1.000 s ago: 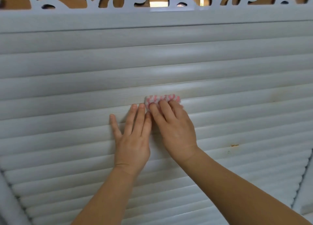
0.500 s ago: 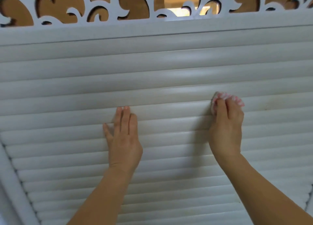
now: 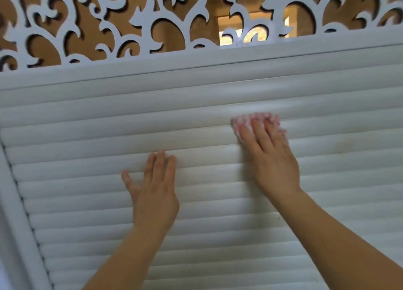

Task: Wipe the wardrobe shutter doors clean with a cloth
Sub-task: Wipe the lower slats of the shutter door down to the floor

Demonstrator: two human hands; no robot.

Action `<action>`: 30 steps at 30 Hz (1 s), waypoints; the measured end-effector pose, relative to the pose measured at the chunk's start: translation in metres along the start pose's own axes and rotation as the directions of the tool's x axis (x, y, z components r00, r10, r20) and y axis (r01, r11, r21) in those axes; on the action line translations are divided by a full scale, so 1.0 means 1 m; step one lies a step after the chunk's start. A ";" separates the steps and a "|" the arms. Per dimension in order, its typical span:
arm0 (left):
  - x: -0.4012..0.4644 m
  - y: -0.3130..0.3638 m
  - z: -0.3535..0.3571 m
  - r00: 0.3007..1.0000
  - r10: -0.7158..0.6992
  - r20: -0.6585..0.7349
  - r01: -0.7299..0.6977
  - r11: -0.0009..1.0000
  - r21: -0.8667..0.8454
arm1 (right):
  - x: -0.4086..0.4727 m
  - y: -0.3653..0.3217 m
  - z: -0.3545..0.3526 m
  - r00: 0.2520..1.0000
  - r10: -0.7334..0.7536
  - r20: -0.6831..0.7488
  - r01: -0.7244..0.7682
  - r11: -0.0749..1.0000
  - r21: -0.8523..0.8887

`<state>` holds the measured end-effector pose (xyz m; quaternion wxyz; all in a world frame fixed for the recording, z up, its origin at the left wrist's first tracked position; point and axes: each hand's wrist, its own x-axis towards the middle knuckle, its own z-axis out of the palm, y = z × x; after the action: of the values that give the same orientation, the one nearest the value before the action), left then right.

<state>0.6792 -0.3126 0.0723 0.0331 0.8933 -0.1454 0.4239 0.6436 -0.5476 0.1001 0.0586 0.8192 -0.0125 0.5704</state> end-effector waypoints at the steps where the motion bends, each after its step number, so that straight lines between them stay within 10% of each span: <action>1: 0.001 0.005 -0.005 0.998 -0.049 0.038 0.050 0.999 -0.017 | -0.002 0.014 -0.002 0.997 0.079 -0.005 -0.079 0.997 0.012; 5: 0.010 0.027 -0.013 0.988 -0.155 -0.012 0.153 0.982 -0.106 | 0.001 0.004 -0.007 0.921 0.386 -0.047 -0.381 0.920 0.091; 10: 0.030 0.059 -0.016 0.979 -0.016 -0.204 -0.014 0.989 -0.149 | 0.010 -0.056 0.006 0.996 -0.080 -0.038 0.081 0.996 0.038; 14: 0.037 0.065 -0.017 0.974 -0.015 -0.225 -0.018 0.990 -0.141 | 0.010 -0.021 0.000 0.991 -0.131 -0.014 0.131 0.991 0.033; 23: 0.042 0.081 -0.015 0.951 -0.003 -0.308 -0.057 0.981 -0.185 | -0.006 0.043 -0.017 0.869 0.493 -0.046 -0.483 0.864 0.141; 30: 0.065 0.128 -0.030 0.936 0.140 -0.323 -0.210 0.959 -0.192 | -0.002 0.029 -0.006 0.998 -0.018 -0.061 0.018 1.000 0.007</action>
<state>0.6588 -0.4442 0.1332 0.1171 0.7907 -0.2647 0.5394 0.6350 -0.5760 0.1024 0.0608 0.8018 -0.0010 0.5944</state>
